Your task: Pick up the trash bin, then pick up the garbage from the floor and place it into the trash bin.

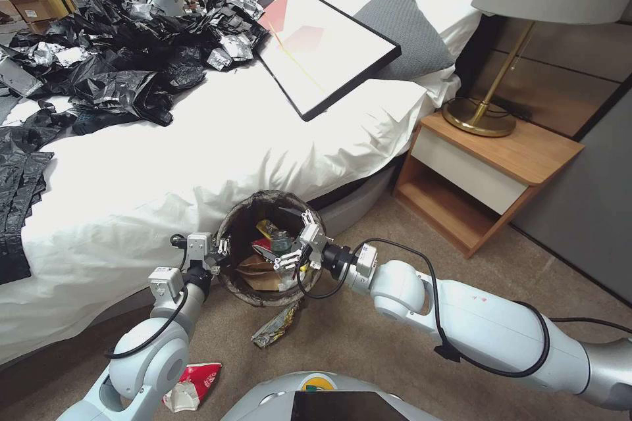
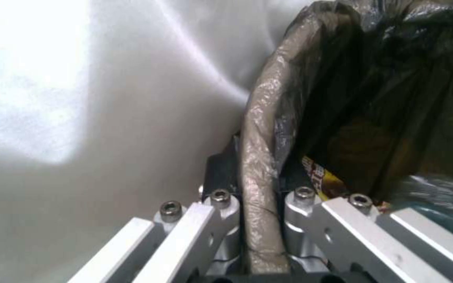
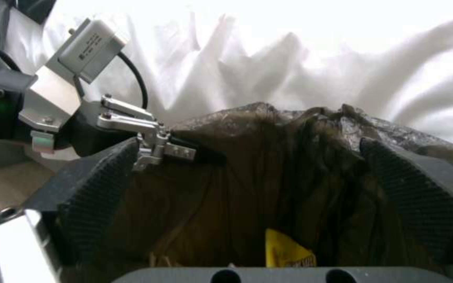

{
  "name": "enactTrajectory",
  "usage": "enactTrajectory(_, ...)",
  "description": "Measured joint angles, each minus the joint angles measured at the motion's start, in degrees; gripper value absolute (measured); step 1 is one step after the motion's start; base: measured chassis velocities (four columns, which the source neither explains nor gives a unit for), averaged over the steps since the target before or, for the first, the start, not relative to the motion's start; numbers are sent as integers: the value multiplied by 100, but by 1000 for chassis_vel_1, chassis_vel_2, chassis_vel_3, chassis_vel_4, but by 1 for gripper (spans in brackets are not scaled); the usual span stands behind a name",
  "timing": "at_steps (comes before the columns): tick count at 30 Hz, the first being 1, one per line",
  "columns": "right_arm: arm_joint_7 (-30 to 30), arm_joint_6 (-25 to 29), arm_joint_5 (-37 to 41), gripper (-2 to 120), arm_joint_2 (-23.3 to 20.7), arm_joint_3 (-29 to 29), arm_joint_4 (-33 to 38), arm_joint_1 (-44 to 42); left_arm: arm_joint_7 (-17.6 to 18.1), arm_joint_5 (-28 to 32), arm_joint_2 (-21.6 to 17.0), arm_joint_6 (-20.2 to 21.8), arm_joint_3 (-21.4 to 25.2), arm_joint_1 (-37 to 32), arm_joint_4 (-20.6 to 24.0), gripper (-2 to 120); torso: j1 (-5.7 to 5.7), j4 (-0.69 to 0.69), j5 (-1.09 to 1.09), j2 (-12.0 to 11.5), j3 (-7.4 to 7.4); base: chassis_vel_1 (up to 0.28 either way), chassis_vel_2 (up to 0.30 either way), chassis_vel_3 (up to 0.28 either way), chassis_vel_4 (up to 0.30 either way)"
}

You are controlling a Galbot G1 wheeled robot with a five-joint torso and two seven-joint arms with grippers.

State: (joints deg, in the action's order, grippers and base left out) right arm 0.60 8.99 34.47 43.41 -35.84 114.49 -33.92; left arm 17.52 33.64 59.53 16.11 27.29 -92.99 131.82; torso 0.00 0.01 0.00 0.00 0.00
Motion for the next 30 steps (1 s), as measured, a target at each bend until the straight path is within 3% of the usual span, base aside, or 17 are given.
enactTrajectory(7,52,0,23,100,0,66,74,18,0,4,5,0,-10,24,-12,4,0,0,0,0,0,0,0,0,0)
enactTrajectory(14,261,-41,375,100,-94,750,539,-204,0,1,0,-6,-12,-28,-10,4,0,-2,1,0,0,0,0,0,0)
enactTrajectory(16,591,-217,671,100,-264,1434,959,-465,-12,-15,-5,-28,9,-92,-7,4,0,-2,1,0,0,0,0,0,0)
enactTrajectory(17,591,-217,671,100,-264,1434,959,-465,-12,-15,-5,-28,9,-92,-7,4,0,-2,1,0,0,0,0,0,0)
enactTrajectory(20,965,-585,897,100,-432,2322,1336,-879,-21,-31,-6,-49,18,-132,-18,4,0,-2,0,0,0,0,0,0,0)
enactTrajectory(21,965,-585,897,100,-432,2322,1336,-879,-21,-31,-6,-49,18,-132,-18,4,0,-2,0,0,0,0,0,0,0)
enactTrajectory(23,1305,-956,1053,100,-473,3041,1573,-1343,-26,-49,10,-55,18,-143,-34,4,-1,-1,0,0,-1,0,0,0,0)
enactTrajectory(24,1305,-956,1053,100,-473,3041,1573,-1343,-26,-49,10,-55,18,-143,-34,4,-1,-1,0,0,-1,0,0,0,0)
enactTrajectory(26,1431,-1103,1053,100,-446,3648,1663,-1815,-29,-76,29,-56,12,-143,-46,4,0,-1,1,0,-1,0,0,0,0)
enactTrajectory(27,1431,-1103,1053,100,-446,3648,1663,-1815,-29,-76,29,-56,12,-143,-46,4,0,-1,1,0,-1,0,0,0,0)
enactTrajectory(29,1477,-1148,904,100,-320,4418,1739,-2472,-32,-92,43,-56,10,-150,-48,4,0,0,1,0,-1,0,0,0,0)
enactTrajectory(30,1477,-1148,904,100,-320,4418,1739,-2472,-32,-92,43,-56,10,-150,-48,4,0,0,1,0,-1,0,0,0,0)
